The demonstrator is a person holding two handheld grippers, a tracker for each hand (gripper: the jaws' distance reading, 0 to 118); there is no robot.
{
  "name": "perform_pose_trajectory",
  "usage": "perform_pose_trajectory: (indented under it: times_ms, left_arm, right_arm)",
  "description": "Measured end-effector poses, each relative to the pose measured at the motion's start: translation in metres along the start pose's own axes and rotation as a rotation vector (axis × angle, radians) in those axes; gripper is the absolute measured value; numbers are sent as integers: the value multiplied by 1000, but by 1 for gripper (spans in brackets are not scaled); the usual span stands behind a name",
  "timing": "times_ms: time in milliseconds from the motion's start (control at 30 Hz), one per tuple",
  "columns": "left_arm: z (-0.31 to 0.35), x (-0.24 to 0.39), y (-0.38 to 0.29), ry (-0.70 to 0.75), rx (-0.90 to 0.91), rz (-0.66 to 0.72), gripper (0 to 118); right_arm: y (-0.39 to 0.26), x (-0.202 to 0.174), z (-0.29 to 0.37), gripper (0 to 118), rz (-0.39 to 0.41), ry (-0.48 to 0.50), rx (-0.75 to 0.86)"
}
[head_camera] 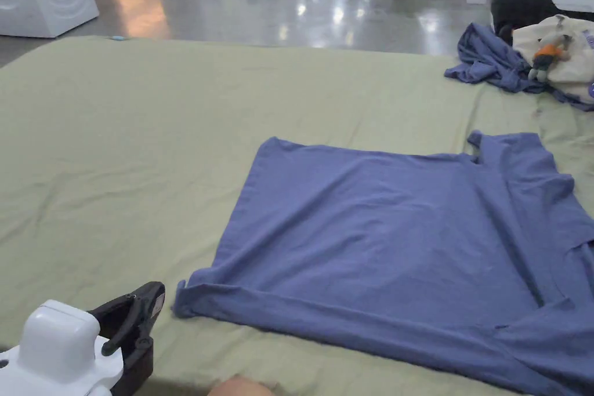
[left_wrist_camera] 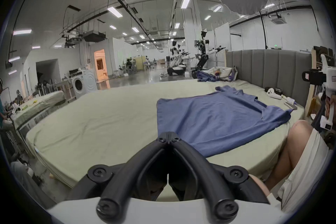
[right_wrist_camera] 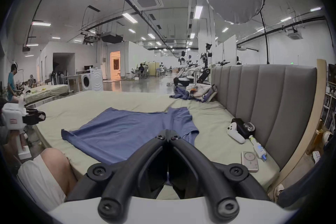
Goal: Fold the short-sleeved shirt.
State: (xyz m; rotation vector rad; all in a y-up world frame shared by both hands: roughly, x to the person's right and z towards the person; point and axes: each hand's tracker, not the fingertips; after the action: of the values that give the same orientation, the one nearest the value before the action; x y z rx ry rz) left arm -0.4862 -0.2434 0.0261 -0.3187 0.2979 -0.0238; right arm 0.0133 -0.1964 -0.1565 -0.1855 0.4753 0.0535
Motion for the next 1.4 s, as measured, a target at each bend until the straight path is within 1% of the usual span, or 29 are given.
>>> perform_pose_trajectory:
  times_ms: [33,67,100,133,167,200,267,333,433,567,600,633,667,700,733,767,800,867,933,967,1000,1033,1067,1100,1200,1233,1300,1367,1400]
  left_arm:
    - [-14,-11,-2,-46,-57,14,0]
    - [-25,-18,0,-89,-96,28,4]
    - [-42,-24,-4,-82,-158,34,38]
    - [-60,-27,-10,-53,-224,11,85]
    - [-69,-27,-17,-58,-198,1,107]
    - [-80,-28,-21,-79,-224,10,107]
    - [-104,-29,-28,-87,-273,11,107]
    - [-114,-25,-32,-95,-259,6,107]
    - [-139,-24,-35,-73,-296,-40,107]
    - [-152,-18,-37,-97,-362,-44,107]
    - [-147,-12,-36,-101,-376,-57,102]
    - [-147,-10,-36,-97,-371,-55,85]
    - [-146,-9,-34,-119,-359,-51,55]
    - [-144,-7,-32,-180,-353,-34,9]
    - [-141,-5,-31,-211,-354,-33,8]
    - [-140,5,-30,-111,-342,-111,8]
    - [-142,10,-28,-107,-366,-143,8]
    - [-135,14,-20,-118,-350,-116,8]
    - [-136,7,-13,-127,-343,-34,8]
    - [-136,3,-9,-137,-341,12,8]
    - [-129,3,-5,-149,-340,37,8]
    - [-128,3,-2,-148,-336,30,8]
    - [-127,5,0,-144,-333,27,8]
    - [-126,7,2,-145,-329,27,8]
    - [-126,10,5,-142,-334,14,8]
    - [-127,11,5,-141,-339,14,8]
    - [-127,10,5,-141,-342,20,8]
    - [-128,10,6,-140,-342,24,8]
    - [-128,9,5,-139,-341,27,8]
  right_arm:
    - [0,1,-1,2,0,3,-8]
    - [-1,2,-1,2,4,6,-17]
    - [-1,1,-3,2,13,7,-26]
    - [-1,3,-4,2,14,4,-32]
    - [-1,6,-5,2,6,13,-44]
    - [-2,9,-7,2,-4,17,-53]
    - [-1,12,-10,2,-26,9,-66]
    - [-2,18,-12,2,-44,-6,-72]
    - [0,22,-15,2,-73,-11,-83]
    - [-3,26,-22,2,-41,-22,-116]
    - [-5,26,-25,2,-35,-20,-125]
    - [-7,27,-27,2,-31,-21,-141]
    - [-9,28,-29,2,-30,-13,-168]
    - [-11,29,-32,2,-29,-12,-187]
    - [-13,29,-34,2,-25,-11,-203]
    - [-12,27,-36,2,-12,-5,-232]
    - [-13,28,-40,2,6,-5,-274]
    - [-16,33,-50,3,48,-20,-352]
    - [-21,43,-61,3,75,15,-452]
    - [-25,49,-69,10,69,15,-518]
    - [-30,54,-77,46,64,28,-597]
    - [-40,60,-84,87,59,37,-658]
    - [-49,64,-89,110,50,67,-686]
    - [-57,68,-94,114,48,88,-700]
    - [-80,76,-110,113,26,93,-746]
    - [-80,80,-114,113,-42,110,-709]
    - [-79,81,-128,109,-63,93,-721]
    - [-84,78,-141,100,-43,120,-709]
    - [-87,74,-147,86,-18,110,-730]
